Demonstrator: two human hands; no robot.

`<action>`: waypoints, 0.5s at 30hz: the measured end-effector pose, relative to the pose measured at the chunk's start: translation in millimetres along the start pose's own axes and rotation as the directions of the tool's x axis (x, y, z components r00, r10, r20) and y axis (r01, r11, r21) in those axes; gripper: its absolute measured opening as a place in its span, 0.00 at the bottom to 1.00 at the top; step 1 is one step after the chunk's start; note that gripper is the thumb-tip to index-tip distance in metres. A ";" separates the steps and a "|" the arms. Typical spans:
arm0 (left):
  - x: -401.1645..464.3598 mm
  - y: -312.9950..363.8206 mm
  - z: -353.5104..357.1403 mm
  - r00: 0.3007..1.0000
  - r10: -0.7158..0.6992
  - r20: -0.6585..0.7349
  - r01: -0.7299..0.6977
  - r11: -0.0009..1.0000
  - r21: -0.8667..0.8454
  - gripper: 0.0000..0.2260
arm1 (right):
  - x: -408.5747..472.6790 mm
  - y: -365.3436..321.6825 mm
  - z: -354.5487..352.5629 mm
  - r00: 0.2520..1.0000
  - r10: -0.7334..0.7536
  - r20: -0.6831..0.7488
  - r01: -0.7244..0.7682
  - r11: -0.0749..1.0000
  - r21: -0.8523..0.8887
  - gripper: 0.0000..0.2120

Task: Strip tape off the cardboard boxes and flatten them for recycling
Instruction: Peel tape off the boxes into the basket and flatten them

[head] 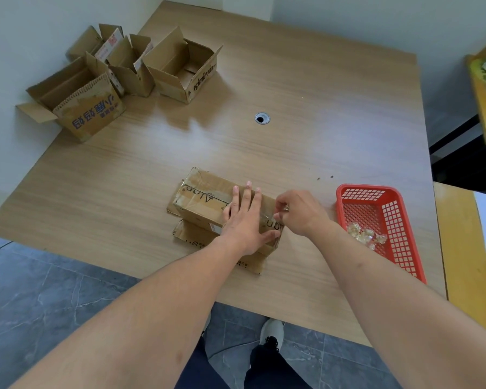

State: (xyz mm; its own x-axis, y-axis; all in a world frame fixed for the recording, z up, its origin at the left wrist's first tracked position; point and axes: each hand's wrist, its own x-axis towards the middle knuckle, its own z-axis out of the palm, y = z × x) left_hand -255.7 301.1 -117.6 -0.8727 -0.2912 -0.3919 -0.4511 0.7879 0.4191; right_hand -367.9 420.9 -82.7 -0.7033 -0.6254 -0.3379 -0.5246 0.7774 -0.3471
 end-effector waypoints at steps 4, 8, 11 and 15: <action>-1.9 -1.2 -2.5 1.000 0.014 0.004 -0.014 1.000 0.009 0.50 | -0.1 3.2 1.0 0.999 -0.052 -0.017 0.053 0.998 0.031 0.04; -1.2 -8.6 -4.1 0.998 0.066 0.020 -0.067 0.997 0.041 0.50 | -6.2 12.2 11.4 0.984 -0.169 -0.060 0.174 0.981 0.091 0.04; 1.2 -13.9 -7.2 0.992 0.109 0.057 -0.112 0.993 0.041 0.50 | -7.7 15.0 15.7 0.985 -0.151 -0.083 0.165 0.965 0.203 0.04; 2.8 -18.1 -10.9 0.986 0.147 0.077 -0.151 0.987 0.050 0.51 | -4.6 11.1 10.6 0.995 -0.080 -0.054 0.089 0.975 0.206 0.05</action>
State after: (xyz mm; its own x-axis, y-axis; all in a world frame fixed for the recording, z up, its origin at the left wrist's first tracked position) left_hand -252.0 280.1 -117.4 -0.9126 -0.1299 -0.3878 -0.3042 0.8492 0.4316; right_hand -365.4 431.7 -94.3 -0.6843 -0.6808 -0.2613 -0.4752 0.6881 -0.5483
